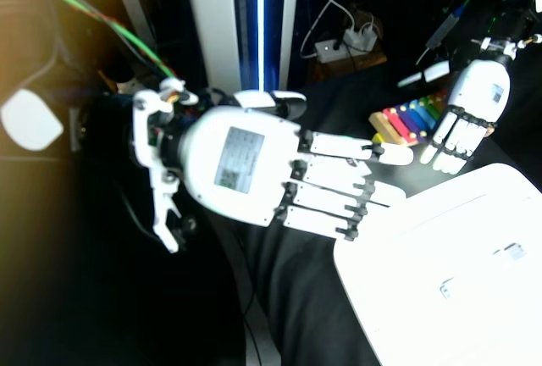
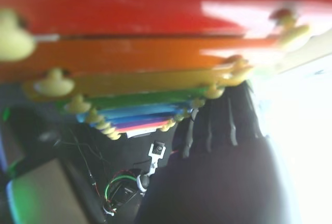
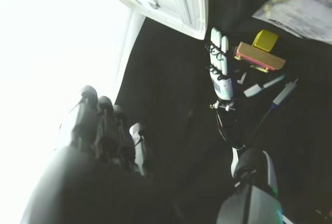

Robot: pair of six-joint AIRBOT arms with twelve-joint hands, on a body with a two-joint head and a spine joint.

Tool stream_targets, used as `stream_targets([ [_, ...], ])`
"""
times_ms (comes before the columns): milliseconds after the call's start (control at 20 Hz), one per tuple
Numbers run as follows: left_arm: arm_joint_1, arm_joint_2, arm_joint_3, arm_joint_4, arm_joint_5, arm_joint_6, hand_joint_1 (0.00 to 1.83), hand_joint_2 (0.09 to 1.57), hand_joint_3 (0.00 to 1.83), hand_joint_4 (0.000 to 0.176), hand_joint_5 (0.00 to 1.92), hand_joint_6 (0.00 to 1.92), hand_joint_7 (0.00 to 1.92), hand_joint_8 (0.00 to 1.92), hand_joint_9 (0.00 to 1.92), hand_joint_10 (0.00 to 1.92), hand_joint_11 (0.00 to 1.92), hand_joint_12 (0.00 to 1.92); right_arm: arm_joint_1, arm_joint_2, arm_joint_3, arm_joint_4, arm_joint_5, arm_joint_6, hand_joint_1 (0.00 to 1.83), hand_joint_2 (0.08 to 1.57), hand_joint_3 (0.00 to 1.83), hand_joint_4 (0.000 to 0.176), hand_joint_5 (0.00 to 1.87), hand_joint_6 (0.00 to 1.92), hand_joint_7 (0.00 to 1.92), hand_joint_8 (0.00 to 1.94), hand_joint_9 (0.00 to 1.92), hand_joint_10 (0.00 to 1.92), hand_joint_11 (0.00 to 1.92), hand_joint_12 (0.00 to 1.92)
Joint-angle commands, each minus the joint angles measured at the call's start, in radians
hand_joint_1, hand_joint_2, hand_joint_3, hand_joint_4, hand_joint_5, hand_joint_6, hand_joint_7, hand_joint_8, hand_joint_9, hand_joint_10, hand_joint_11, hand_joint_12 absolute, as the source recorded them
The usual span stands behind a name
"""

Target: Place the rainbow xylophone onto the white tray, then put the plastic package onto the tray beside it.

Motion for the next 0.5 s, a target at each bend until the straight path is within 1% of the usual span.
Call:
stream_targets([
  [0, 0.0, -0.012, 0.005, -0.023, -0.032, -0.015, 1.09, 0.7, 0.01, 0.031, 0.0, 0.0, 0.06, 0.0, 0.13, 0.01, 0.14, 0.1, 0.015, 0.001, 0.0, 0.062, 0.092, 0.005, 0.69, 0.73, 0.0, 0.16, 0.0, 0.0, 0.0, 0.0, 0.0, 0.0, 0.0, 0.0],
  [50, 0.002, -0.015, 0.008, -0.027, -0.034, -0.015, 1.2, 0.75, 0.01, 0.019, 0.03, 0.0, 0.09, 0.0, 0.14, 0.01, 0.12, 0.11, 0.015, 0.001, -0.001, 0.062, 0.092, 0.005, 0.71, 0.73, 0.0, 0.16, 0.0, 0.0, 0.0, 0.0, 0.0, 0.0, 0.0, 0.0],
  [100, 0.003, -0.018, 0.01, -0.028, -0.035, -0.015, 1.32, 0.81, 0.0, 0.032, 0.04, 0.0, 0.11, 0.0, 0.16, 0.0, 0.1, 0.12, 0.015, 0.001, -0.001, 0.062, 0.092, 0.005, 0.74, 0.73, 0.0, 0.164, 0.0, 0.0, 0.0, 0.0, 0.0, 0.0, 0.0, 0.0],
  [150, 0.003, -0.02, 0.011, -0.028, -0.035, -0.015, 1.37, 0.84, 0.01, 0.026, 0.06, 0.01, 0.13, 0.01, 0.18, 0.01, 0.11, 0.13, 0.015, 0.001, -0.001, 0.062, 0.092, 0.005, 0.76, 0.73, 0.0, 0.164, 0.0, 0.0, 0.0, 0.0, 0.0, 0.0, 0.0, 0.0],
  [200, 0.005, -0.022, 0.012, -0.028, -0.034, -0.014, 1.41, 0.9, 0.0, 0.006, 0.12, 0.0, 0.17, 0.0, 0.23, 0.0, 0.02, 0.53, 0.015, 0.001, -0.002, 0.061, 0.093, 0.005, 0.73, 0.73, 0.0, 0.161, 0.0, 0.0, 0.0, 0.0, 0.0, 0.0, 0.0, 0.0],
  [250, 0.006, -0.024, 0.013, -0.029, -0.033, -0.014, 1.41, 0.9, 0.0, 0.006, 0.12, 0.0, 0.17, 0.0, 0.23, 0.0, 0.02, 0.53, 0.015, 0.001, -0.002, 0.06, 0.093, 0.005, 0.73, 0.73, 0.0, 0.161, 0.0, 0.0, 0.0, 0.0, 0.0, 0.0, 0.0, 0.0],
  [300, 0.009, -0.026, 0.014, -0.033, -0.034, -0.014, 1.4, 0.91, 0.0, 0.008, 0.12, 0.0, 0.18, 0.0, 0.23, 0.0, 0.0, 0.66, 0.015, 0.001, -0.002, 0.06, 0.093, 0.005, 0.73, 0.73, 0.0, 0.161, 0.0, 0.0, 0.0, 0.0, 0.0, 0.0, 0.0, 0.0],
  [350, 0.012, -0.027, 0.015, -0.037, -0.035, -0.014, 1.39, 0.92, 0.0, 0.033, 0.12, 0.0, 0.2, 0.0, 0.24, 0.0, 0.0, 0.7, 0.015, 0.001, -0.002, 0.06, 0.093, 0.005, 0.72, 0.73, 0.0, 0.154, 0.0, 0.0, 0.0, 0.0, 0.0, 0.0, 0.0, 0.0],
  [400, 0.014, -0.028, 0.016, -0.044, -0.036, -0.013, 1.41, 0.92, 0.0, 0.007, 0.15, 0.01, 0.23, 0.01, 0.26, 0.01, 0.0, 0.73, 0.015, 0.001, -0.002, 0.06, 0.093, 0.005, 0.72, 0.73, 0.0, 0.151, 0.0, 0.0, 0.01, 0.0, 0.0, 0.0, 0.0, 0.0],
  [450, 0.016, -0.029, 0.017, -0.05, -0.038, -0.011, 1.41, 0.92, 0.0, 0.007, 0.15, 0.01, 0.23, 0.01, 0.26, 0.01, 0.0, 0.73, 0.015, 0.001, -0.003, 0.06, 0.093, 0.005, 0.72, 0.73, 0.0, 0.151, 0.0, 0.0, 0.01, 0.0, 0.0, 0.0, 0.0, 0.0],
])
